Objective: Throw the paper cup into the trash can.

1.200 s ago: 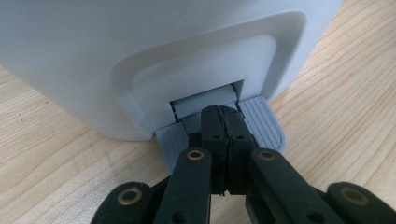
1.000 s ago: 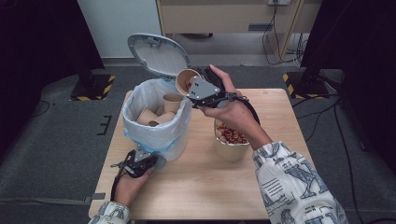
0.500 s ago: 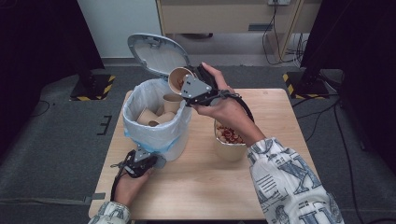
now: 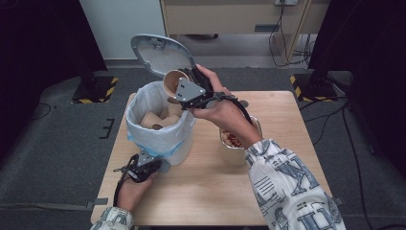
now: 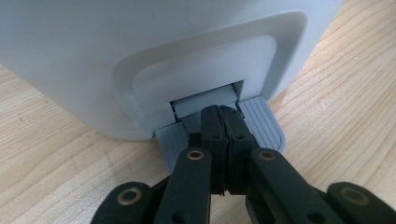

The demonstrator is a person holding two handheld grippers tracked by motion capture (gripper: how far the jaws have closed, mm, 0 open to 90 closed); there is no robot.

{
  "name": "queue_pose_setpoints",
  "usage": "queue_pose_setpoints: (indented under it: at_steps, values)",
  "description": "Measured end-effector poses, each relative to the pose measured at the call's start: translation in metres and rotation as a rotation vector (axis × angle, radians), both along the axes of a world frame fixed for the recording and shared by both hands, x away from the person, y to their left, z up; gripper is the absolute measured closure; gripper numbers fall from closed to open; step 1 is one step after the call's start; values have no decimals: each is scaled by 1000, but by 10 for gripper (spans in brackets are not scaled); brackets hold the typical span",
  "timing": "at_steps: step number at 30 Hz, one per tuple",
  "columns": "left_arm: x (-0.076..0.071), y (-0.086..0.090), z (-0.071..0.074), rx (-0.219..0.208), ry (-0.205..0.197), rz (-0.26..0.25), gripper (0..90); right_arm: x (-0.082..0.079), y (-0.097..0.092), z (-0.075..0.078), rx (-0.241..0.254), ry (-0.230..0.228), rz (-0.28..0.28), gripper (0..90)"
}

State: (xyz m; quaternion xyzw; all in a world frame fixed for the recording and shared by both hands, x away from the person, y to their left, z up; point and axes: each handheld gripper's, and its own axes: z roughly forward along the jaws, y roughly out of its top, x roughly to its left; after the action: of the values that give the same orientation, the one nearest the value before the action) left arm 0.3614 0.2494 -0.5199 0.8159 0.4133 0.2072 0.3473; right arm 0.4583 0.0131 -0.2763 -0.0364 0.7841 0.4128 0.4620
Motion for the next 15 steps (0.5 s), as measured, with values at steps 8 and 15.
queue_pose_setpoints:
  at_steps: [8, 15]
  values:
    - [0, 0, 0, -3, 0, 1, 883, 0, 14, -2, -7, 7, 18, 287]
    - [0, 0, 0, -2, 0, 2, 881, 2, 24, -9, -12, 35, 29, 287]
